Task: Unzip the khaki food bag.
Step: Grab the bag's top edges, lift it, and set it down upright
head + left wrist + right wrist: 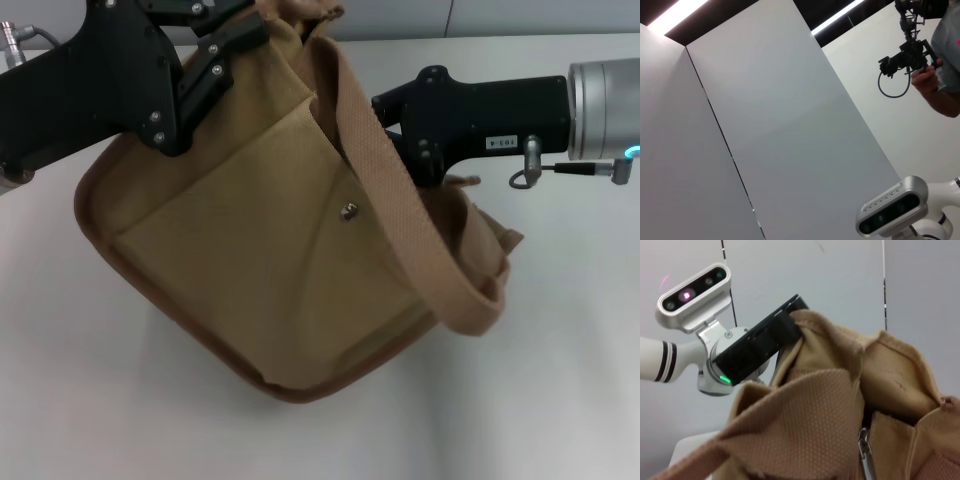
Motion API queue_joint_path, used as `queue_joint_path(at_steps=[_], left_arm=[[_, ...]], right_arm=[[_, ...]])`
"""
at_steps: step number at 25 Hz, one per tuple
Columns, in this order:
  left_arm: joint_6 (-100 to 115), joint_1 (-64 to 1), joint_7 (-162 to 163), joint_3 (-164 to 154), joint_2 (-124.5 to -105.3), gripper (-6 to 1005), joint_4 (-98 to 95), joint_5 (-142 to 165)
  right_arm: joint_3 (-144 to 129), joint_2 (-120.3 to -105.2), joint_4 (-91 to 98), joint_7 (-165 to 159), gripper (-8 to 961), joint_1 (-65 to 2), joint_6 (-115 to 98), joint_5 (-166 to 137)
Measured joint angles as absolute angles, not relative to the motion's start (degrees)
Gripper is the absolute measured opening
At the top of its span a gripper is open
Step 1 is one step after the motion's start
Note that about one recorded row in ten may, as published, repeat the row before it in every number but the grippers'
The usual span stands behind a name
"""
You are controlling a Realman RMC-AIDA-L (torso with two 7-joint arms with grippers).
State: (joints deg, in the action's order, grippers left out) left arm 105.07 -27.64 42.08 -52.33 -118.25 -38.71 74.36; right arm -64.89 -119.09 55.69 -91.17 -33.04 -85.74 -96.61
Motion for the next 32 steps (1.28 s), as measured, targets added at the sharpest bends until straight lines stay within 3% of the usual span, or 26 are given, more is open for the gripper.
queue_joint_path(at_steps=[10,13,19,32], left_arm=[[105.4,-27.5,42.5,-52.5,-118.12,84,-38.7,74.4],[105.4,-27.5,42.7,-52.5,-118.12,84,-38.7,74.4],[105.4,-27.7,42.9,-52.7,-118.12,84,-38.7,74.6],[105.6,-27.9,42.9,-52.7,-117.95,84,-38.7,74.7]], right_arm=[[-65.4,-119.09,55.7,-91.4,149,-36.2,-85.2,-97.1],[-65.5,-119.09,55.6,-91.5,334,-36.8,-85.0,-97.1],[-69.4,-119.25,55.6,-91.5,551,-37.8,-81.9,-97.0],[-80.8,-119.63,55.0,-88.6,514,-38.1,-70.0,-90.3]])
